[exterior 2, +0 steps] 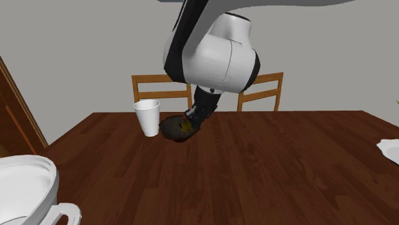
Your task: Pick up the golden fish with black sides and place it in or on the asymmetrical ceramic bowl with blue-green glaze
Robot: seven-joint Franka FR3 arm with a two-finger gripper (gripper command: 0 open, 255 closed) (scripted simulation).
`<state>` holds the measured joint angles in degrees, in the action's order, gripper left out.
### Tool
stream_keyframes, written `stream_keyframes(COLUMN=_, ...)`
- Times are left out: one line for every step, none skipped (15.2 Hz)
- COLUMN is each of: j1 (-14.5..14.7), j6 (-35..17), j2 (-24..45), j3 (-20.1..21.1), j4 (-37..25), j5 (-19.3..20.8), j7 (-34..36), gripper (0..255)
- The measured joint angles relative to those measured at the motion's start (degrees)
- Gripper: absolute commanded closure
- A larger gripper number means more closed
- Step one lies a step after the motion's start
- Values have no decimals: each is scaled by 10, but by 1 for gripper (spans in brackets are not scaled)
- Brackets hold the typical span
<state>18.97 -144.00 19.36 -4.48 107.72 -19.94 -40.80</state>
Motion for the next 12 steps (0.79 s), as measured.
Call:
stream_keyframes(j1=0, j6=11, j2=26, j3=0, j4=-37, j5=3, j7=6, gripper=255)
stream_keyframes(j1=1, j6=21, j2=47, j3=0, j4=-69, j5=5, j7=12, gripper=255)
stream_keyframes(j1=1, j6=27, j2=64, j3=0, j4=-92, j5=6, j7=15, gripper=255)
stream_keyframes(j1=1, j6=36, j2=88, j3=0, j4=-126, j5=8, j7=20, gripper=255)
stream_keyframes(j1=3, j6=52, j2=114, j3=0, j4=-169, j5=13, j7=30, gripper=255)
stream_keyframes(j1=2, j6=66, j2=133, j3=-1, j4=-202, j5=15, j7=35, gripper=255)
stream_keyframes(j1=3, j6=87, j2=169, j3=-2, j4=-261, j5=20, j7=45, gripper=255)
stream_keyframes(j1=1, j6=99, j2=195, j3=-1, j4=-299, j5=22, j7=49, gripper=255)
stream_keyframes(j1=2, j6=100, j2=207, j3=-1, j4=-311, j5=22, j7=51, gripper=255)
stream_keyframes(j1=1, j6=98, j2=215, j3=0, j4=-318, j5=21, j7=51, gripper=255)
stream_keyframes(j1=2, j6=94, j2=219, j3=0, j4=-318, j5=21, j7=51, gripper=255)
stream_keyframes(j1=1, j6=92, j2=225, j3=1, j4=-321, j5=20, j7=50, gripper=255)
